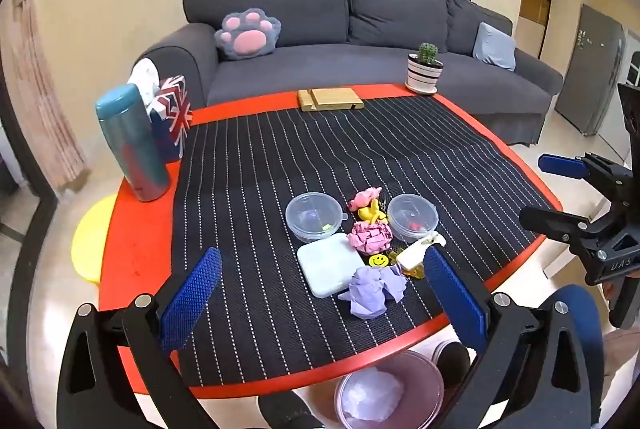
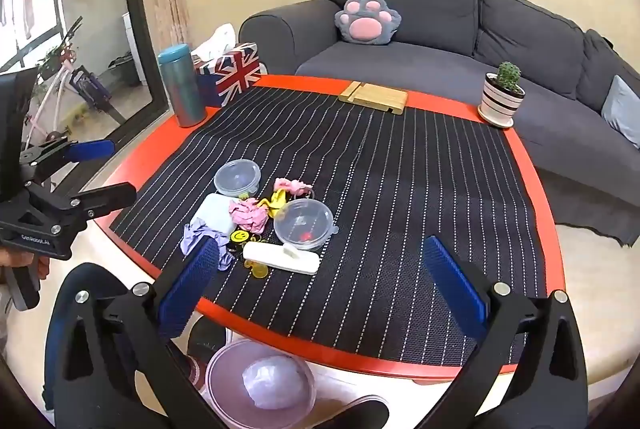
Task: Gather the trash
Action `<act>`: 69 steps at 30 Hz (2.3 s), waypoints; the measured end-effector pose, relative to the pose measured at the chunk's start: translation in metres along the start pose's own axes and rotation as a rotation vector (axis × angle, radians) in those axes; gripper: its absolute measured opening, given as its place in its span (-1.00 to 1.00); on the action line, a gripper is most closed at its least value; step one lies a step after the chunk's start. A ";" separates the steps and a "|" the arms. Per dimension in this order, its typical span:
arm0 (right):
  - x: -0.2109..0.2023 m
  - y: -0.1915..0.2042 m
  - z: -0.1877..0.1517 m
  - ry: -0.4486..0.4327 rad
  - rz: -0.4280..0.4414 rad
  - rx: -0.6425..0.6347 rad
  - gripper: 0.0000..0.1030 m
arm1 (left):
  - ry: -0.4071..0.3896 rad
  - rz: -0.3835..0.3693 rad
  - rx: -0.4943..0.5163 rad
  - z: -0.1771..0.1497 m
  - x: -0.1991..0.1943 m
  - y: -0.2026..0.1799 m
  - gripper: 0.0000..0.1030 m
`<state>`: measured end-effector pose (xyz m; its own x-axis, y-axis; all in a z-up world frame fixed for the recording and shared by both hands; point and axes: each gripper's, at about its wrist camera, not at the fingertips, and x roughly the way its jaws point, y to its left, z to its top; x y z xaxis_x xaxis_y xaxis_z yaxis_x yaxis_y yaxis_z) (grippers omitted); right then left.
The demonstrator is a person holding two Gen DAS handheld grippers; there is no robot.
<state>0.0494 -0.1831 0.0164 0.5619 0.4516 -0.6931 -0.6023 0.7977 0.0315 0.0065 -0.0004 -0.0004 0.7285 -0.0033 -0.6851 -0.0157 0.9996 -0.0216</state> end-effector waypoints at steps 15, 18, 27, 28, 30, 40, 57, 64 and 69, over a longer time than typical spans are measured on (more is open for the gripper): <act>0.005 0.000 -0.001 0.014 0.011 0.004 0.94 | 0.015 -0.024 -0.014 -0.002 0.008 0.005 0.88; 0.006 0.000 -0.001 0.017 0.018 0.006 0.94 | 0.017 -0.024 -0.010 -0.002 0.009 0.004 0.88; 0.005 -0.002 0.000 0.018 0.021 0.008 0.94 | 0.018 -0.029 0.001 -0.001 0.010 0.001 0.88; 0.006 -0.002 0.000 0.019 0.019 0.008 0.94 | 0.019 -0.031 0.003 -0.001 0.010 0.000 0.88; 0.006 -0.003 -0.001 0.021 0.017 0.009 0.94 | 0.024 -0.035 0.003 -0.001 0.011 -0.001 0.88; 0.008 -0.004 -0.004 0.030 0.028 0.011 0.94 | 0.030 -0.038 0.029 -0.003 0.013 -0.005 0.88; 0.012 -0.003 -0.005 0.040 0.042 0.009 0.94 | 0.027 -0.058 0.032 -0.003 0.015 -0.005 0.88; 0.018 -0.003 -0.002 0.060 0.054 -0.007 0.94 | 0.032 -0.051 0.036 -0.002 0.016 -0.005 0.88; 0.027 -0.001 0.004 0.085 0.066 -0.036 0.94 | 0.034 -0.051 0.022 -0.002 0.016 -0.003 0.88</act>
<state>0.0672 -0.1701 0.0004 0.4711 0.4662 -0.7488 -0.6571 0.7519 0.0547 0.0173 -0.0030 -0.0126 0.7040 -0.0544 -0.7081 0.0355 0.9985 -0.0414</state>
